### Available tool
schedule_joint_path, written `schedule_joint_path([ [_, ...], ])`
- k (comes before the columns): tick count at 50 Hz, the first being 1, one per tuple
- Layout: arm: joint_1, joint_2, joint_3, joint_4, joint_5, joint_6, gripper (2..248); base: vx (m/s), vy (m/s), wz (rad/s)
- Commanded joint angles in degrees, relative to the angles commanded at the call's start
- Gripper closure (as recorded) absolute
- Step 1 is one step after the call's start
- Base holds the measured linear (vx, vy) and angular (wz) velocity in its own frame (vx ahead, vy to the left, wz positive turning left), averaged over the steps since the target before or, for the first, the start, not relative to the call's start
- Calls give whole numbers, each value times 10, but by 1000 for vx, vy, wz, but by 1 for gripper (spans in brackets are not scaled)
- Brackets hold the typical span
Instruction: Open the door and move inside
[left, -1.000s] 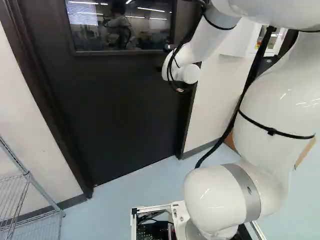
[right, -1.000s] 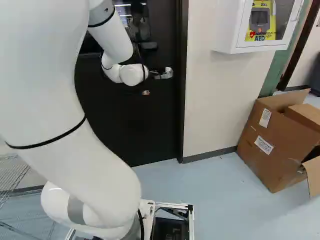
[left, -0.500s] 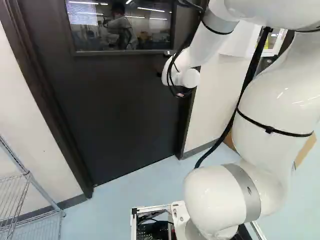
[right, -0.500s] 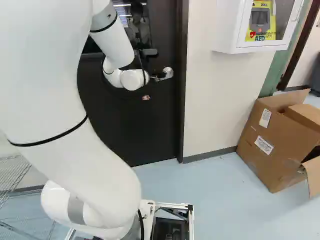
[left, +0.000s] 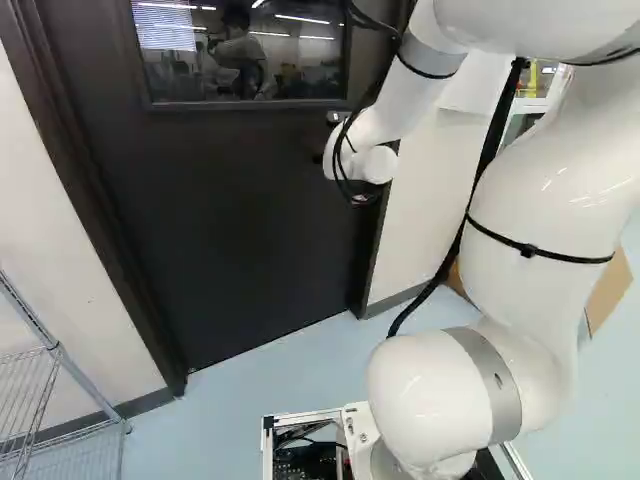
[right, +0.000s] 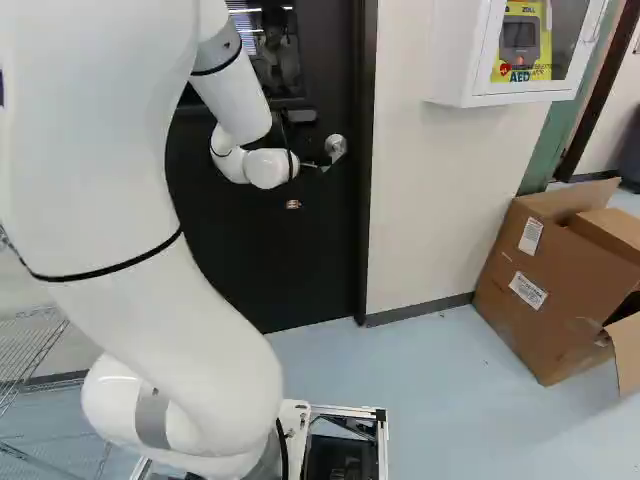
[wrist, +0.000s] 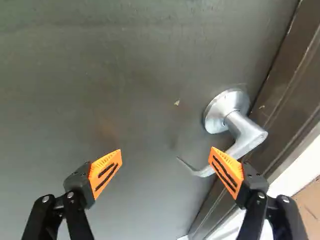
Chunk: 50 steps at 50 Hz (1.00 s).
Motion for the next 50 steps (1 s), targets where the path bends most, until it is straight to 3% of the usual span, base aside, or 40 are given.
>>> schedule_joint_path([
  [50,0,-47,0,12,0,0,3,0,0,0],
])
